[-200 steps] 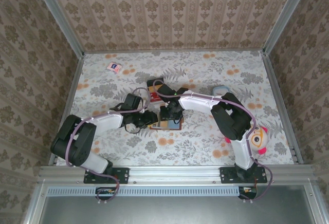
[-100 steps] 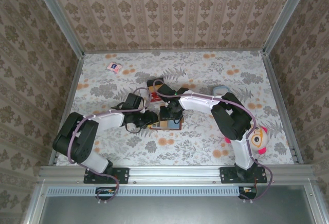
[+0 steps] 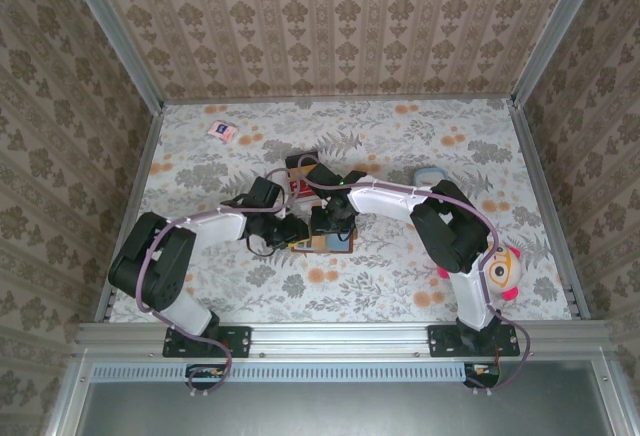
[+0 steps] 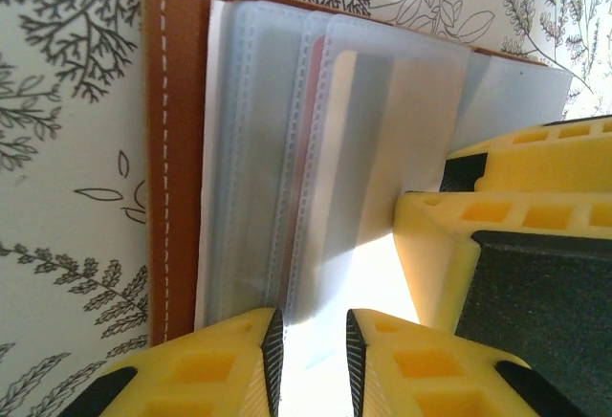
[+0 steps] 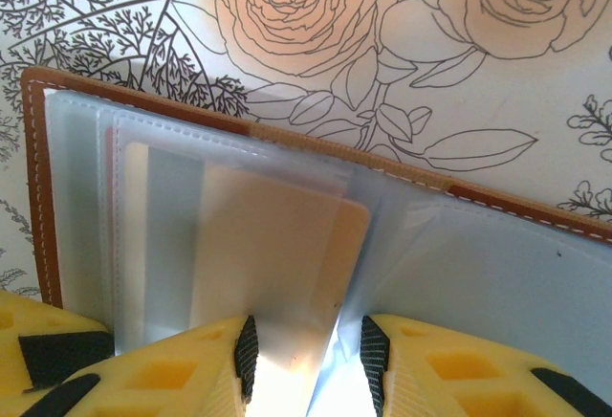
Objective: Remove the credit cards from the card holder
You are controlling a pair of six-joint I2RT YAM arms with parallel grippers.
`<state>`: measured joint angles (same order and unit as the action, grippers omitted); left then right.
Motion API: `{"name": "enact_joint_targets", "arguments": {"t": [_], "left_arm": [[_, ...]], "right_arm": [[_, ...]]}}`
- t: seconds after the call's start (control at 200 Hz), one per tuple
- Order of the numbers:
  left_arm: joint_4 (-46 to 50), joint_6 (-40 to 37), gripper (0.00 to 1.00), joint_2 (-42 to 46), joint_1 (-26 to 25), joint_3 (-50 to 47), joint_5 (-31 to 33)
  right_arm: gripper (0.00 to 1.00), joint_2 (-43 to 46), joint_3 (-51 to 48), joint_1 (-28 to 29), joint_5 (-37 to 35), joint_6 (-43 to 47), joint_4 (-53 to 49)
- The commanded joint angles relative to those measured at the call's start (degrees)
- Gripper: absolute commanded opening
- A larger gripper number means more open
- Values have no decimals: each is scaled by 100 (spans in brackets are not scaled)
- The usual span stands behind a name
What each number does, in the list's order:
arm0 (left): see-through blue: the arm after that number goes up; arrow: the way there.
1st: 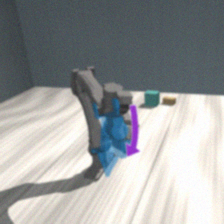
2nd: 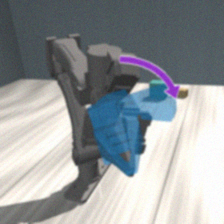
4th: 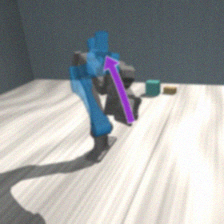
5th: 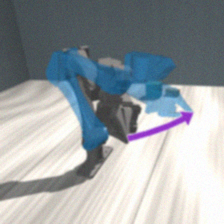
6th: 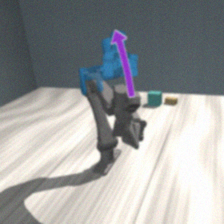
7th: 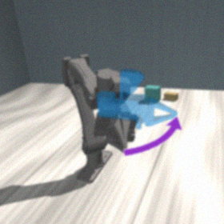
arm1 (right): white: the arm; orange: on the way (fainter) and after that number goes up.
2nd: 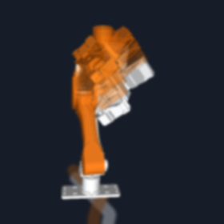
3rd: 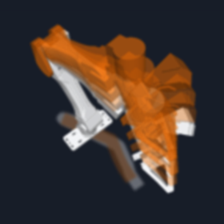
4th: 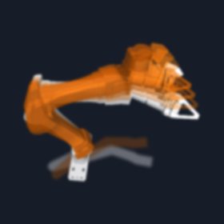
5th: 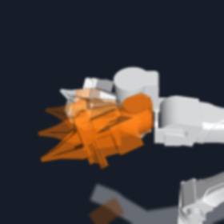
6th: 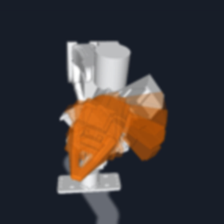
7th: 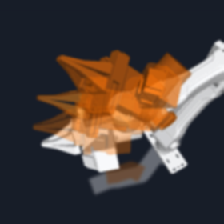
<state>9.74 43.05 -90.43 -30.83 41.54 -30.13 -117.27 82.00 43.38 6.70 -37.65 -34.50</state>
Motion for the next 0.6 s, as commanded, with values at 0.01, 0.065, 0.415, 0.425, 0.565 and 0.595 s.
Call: {"name": "enact_joint_targets", "arguments": {"t": [0.01, 0.065, 0.415, 0.425, 0.565, 0.595], "left_arm": [[119, -222, 27, -137, -108, 157, -140], [48, -215, 28, -112, -108, 150, -194], [-562, -1, 29, 123, -108, 40, -622], [-548, -5, 29, 131, -105, 52, -618], [-508, -40, 29, 114, -108, 56, -591], [-504, -25, 29, 111, -108, 56, -582]], "right_arm": [[41, -261, -264, -56, -165, 56, -206], [41, -252, -263, -60, -169, 55, -206], [43, 99, -426, -58, -56, 73, 163], [43, 126, -429, -57, -55, 73, 176], [44, 405, -483, -71, -28, 47, 339], [45, 466, -496, -68, -21, 44, 344]]}}
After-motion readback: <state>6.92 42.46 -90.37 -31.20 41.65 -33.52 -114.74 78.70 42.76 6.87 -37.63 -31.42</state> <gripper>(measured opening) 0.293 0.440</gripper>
